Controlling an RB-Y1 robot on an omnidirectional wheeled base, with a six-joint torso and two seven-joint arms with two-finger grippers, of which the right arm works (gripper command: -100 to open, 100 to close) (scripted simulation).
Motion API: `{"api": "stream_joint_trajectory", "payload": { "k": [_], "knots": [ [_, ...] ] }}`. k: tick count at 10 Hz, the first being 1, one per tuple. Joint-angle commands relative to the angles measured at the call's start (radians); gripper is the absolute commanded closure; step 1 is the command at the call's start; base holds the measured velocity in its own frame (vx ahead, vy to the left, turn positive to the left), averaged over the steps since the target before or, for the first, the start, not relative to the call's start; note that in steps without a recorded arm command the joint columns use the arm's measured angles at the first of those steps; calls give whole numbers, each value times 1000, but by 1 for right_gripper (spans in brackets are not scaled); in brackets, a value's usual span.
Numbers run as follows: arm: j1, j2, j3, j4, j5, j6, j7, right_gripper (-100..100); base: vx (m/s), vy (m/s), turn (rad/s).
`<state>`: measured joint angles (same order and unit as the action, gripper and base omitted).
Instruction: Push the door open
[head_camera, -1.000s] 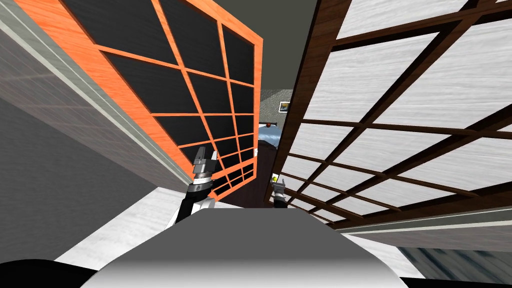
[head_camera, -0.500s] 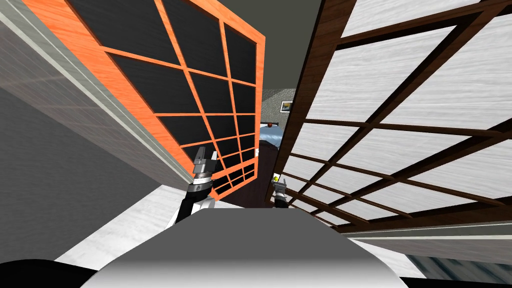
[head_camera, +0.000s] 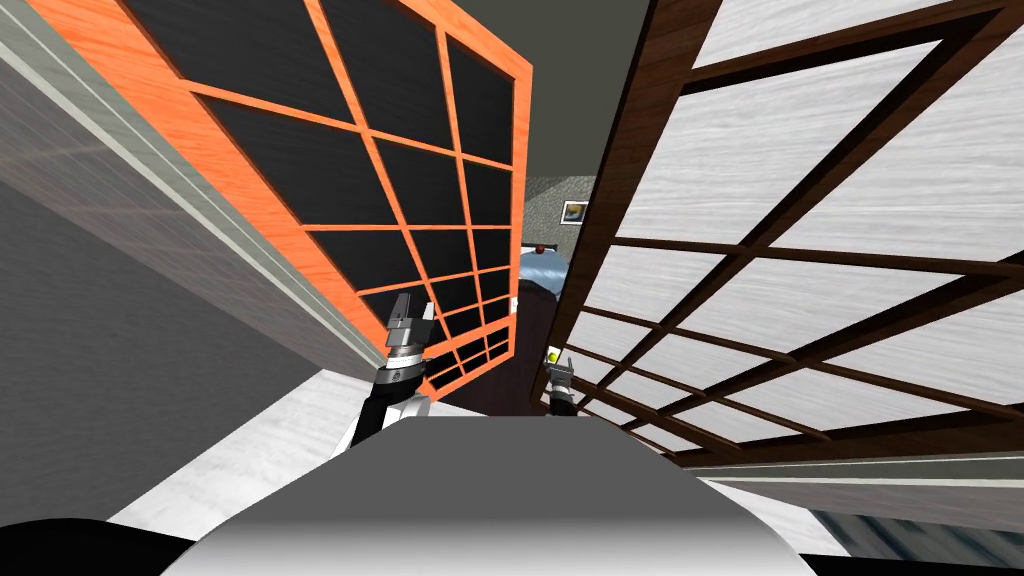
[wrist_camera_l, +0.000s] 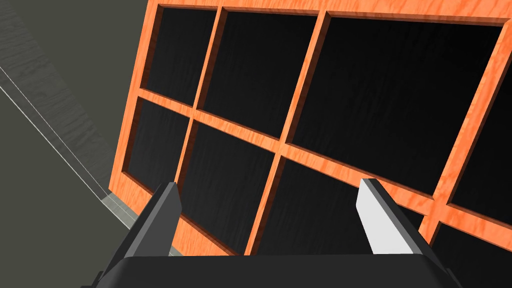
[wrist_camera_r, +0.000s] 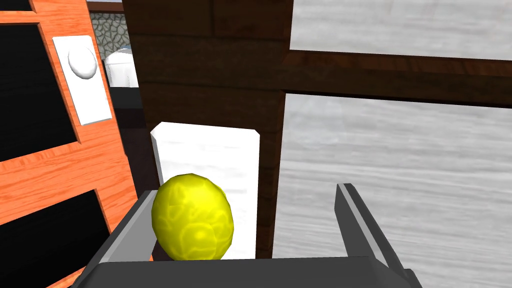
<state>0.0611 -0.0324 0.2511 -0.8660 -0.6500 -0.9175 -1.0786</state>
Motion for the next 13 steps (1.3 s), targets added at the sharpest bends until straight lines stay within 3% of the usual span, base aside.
{"api": "stream_joint_trajectory", "payload": {
  "k": [1,2,4,11,13],
  "knots": [
    [-16,-30,-25,34,-5,-31,-8,100,0,0,0],
    [-16,-30,-25,34,-5,-31,-8,100,5,13,-14],
    [-24,-28,-59,41,-11,-36,-3,100,39,6,100],
    [-24,-28,-59,41,-11,-36,-3,100,4,0,2],
    [-31,-26,-93,49,-17,-40,1,100,34,-4,107]
  ]
}}
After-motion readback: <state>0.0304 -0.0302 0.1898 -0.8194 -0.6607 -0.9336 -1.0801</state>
